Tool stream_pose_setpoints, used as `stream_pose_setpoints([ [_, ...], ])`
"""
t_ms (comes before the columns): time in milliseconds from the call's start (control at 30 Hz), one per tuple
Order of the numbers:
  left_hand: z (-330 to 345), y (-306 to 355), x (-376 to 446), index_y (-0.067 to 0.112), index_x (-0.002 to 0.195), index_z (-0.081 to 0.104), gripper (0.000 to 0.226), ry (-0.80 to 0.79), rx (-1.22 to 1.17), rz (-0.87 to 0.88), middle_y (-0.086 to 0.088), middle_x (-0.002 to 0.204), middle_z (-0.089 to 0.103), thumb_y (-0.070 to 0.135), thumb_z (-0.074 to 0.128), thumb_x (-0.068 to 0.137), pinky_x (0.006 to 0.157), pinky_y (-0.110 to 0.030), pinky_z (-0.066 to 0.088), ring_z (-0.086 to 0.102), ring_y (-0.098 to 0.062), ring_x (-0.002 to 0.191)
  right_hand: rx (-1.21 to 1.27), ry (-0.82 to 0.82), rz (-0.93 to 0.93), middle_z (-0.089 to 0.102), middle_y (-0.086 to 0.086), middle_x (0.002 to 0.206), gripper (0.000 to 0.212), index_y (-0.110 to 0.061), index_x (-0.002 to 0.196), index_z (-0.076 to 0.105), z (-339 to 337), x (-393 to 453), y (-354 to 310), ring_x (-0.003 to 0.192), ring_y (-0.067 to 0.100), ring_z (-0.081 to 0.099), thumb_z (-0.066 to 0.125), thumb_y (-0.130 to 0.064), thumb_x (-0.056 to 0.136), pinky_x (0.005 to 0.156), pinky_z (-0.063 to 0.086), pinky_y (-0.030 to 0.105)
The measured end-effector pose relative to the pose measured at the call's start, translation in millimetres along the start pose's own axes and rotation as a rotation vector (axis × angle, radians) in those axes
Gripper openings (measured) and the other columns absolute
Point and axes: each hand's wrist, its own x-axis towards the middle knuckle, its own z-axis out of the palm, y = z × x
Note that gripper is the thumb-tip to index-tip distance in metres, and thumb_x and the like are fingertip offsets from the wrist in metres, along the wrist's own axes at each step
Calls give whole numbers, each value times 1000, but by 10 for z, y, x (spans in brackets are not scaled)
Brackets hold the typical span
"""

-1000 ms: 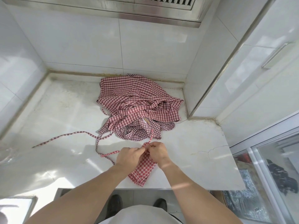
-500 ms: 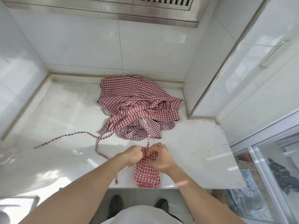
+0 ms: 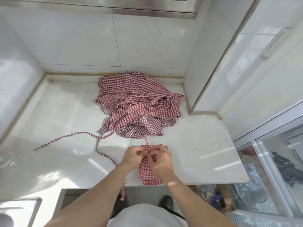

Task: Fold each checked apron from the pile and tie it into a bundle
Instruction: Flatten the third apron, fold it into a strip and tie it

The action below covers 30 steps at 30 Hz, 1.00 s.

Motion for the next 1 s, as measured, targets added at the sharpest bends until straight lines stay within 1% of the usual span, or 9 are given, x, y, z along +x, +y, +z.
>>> stream_pose_setpoints([
  [133, 76, -105, 10, 7, 79, 70, 28, 42, -5, -8, -6, 76, 70, 26, 61, 98, 64, -34, 49, 59, -14, 71, -203, -184, -45, 45, -7, 125, 24, -14, 94, 73, -78, 29, -39, 118, 14, 36, 54, -30, 93, 103, 30, 31],
  [267, 84, -70, 6, 16, 64, 62, 35, 44, 61, 43, 7, 59, 61, 24, 62, 98, 53, -18, 39, 53, -9, 59, -317, -278, -104, 40, -3, 132, 33, -9, 98, 71, -119, 15, -57, 122, 18, 32, 47, -32, 94, 107, 26, 36],
  [400, 77, -39, -3, 14, 89, 67, 18, -8, 25, -1, 0, 87, 70, 26, 57, 100, 66, -21, 49, 64, -16, 83, -479, -197, -192, 47, -3, 141, 32, -12, 100, 76, -132, 89, -96, 128, 22, 38, 54, -32, 87, 110, 26, 42],
  [500, -62, 40, -44, 11, 102, 61, 8, -217, -3, -47, -1, 84, 61, 15, 54, 100, 55, -18, 45, 54, -13, 74, -341, -227, -148, 47, -8, 144, 23, -16, 90, 79, -101, 71, -65, 129, 15, 38, 60, -27, 86, 109, 28, 36],
  [567, -144, 26, -46, 17, 115, 55, 28, -349, 73, -73, -1, 94, 60, 8, 60, 89, 60, -23, 48, 55, -13, 78, -220, -226, -84, 50, -11, 138, 18, -17, 86, 77, -103, 55, -5, 124, 11, 40, 61, -26, 85, 105, 29, 31],
  [633, -159, -31, -35, 26, 118, 51, 44, -383, 165, -28, 0, 108, 62, 10, 69, 80, 82, -34, 56, 60, -16, 97, -144, -227, -62, 54, -9, 131, 18, -14, 88, 74, -126, 64, 37, 119, 11, 43, 59, -24, 88, 102, 31, 29],
  [700, -102, -93, -51, 31, 112, 51, 43, -298, 183, 51, 6, 108, 64, 19, 76, 78, 87, -34, 56, 61, -13, 100, -106, -215, -79, 59, -6, 113, 18, -14, 87, 71, -170, 61, 54, 108, 11, 47, 56, -23, 91, 99, 36, 31],
  [800, -34, -140, -87, 27, 96, 55, 24, -75, 228, 153, 14, 85, 61, 28, 77, 85, 66, -20, 47, 56, -7, 76, -157, -230, -117, 56, -8, 91, 17, -18, 82, 64, -240, 22, 48, 94, 11, 49, 52, -23, 93, 94, 35, 30],
  [1000, 16, -109, -76, 26, 90, 64, 16, 44, 425, 209, 11, 89, 67, 40, 70, 89, 68, -25, 45, 61, -11, 81, -222, -312, -94, 53, -4, 102, 29, -13, 89, 66, -245, 20, 156, 102, 14, 43, 45, -31, 100, 103, 27, 32],
])
